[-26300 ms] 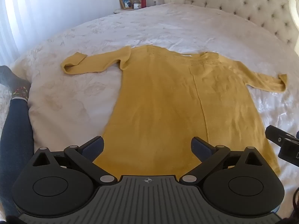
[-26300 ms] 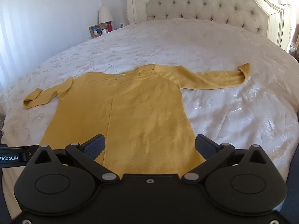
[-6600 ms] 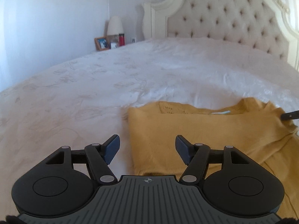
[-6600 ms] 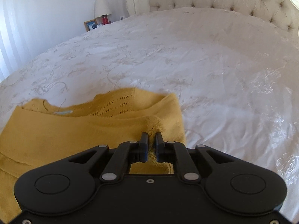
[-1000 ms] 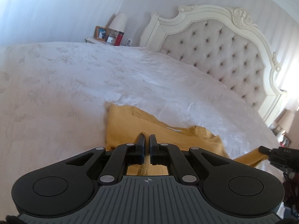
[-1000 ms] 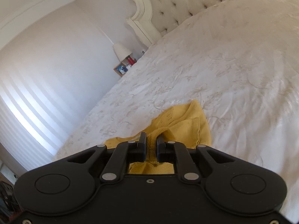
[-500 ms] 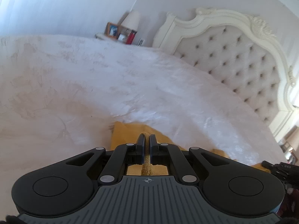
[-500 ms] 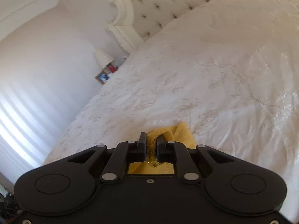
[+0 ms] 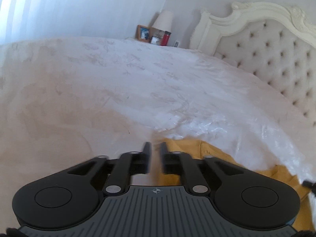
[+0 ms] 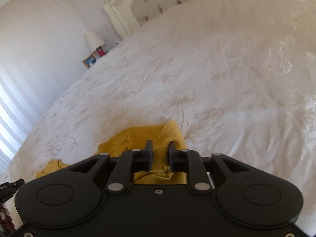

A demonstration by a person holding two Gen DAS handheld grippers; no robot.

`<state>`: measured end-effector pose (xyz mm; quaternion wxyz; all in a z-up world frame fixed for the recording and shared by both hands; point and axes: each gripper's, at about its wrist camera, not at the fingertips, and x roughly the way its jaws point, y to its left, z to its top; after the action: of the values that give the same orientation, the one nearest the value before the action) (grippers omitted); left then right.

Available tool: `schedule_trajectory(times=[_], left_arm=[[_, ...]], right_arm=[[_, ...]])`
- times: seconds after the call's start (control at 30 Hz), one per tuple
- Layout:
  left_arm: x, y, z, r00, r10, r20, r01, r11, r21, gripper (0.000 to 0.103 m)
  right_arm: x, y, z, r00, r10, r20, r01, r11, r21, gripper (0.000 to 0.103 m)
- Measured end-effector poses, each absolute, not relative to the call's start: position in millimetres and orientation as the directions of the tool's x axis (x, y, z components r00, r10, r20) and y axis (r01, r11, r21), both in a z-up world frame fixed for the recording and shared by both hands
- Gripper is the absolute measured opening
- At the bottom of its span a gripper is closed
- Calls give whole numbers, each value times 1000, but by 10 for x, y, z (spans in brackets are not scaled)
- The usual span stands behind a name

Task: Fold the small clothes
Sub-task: 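Lift the hem with both grippers and fold it up toward the collar, then lay the hem down on the sweater and open both grippers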

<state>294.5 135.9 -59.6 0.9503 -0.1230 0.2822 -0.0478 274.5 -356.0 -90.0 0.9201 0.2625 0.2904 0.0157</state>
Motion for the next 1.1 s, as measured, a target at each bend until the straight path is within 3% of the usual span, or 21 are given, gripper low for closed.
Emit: schedule_trajectory(times=[0.03,0.07,0.23,0.47,0.6,0.87,1.1], left_arm=[[2902,1340,-568,837,-171,-520,43,968,-249,47],[2827,1311,-533,842,-186,-506,73,969,-235,53],[2382,1010,-428,837,-263,-479,227,965,-133,64],[1887,467,-623,749,-378,-545,445,896,-10,67],[1937,301,-827,698,-369,-614,478,878,15,67],[2551,345,-870,680,-316,-662,390,920,-38,67],[3210,479,-751,697,-250,-672,269,960,-78,67]], right_arm=[[2707,-3565,-880,842,163,-515,125,868,480,63],[2657,-3574,-849,855,142,-499,124,878,463,69],[2411,-3472,-676,866,116,-487,79,929,362,71],[2074,-2932,-656,815,184,-550,-116,981,156,70],[2111,-2680,-775,771,175,-612,-173,983,63,68],[2559,-2546,-862,704,154,-693,-178,983,38,68],[3070,-2681,-798,712,132,-690,-98,991,89,68]])
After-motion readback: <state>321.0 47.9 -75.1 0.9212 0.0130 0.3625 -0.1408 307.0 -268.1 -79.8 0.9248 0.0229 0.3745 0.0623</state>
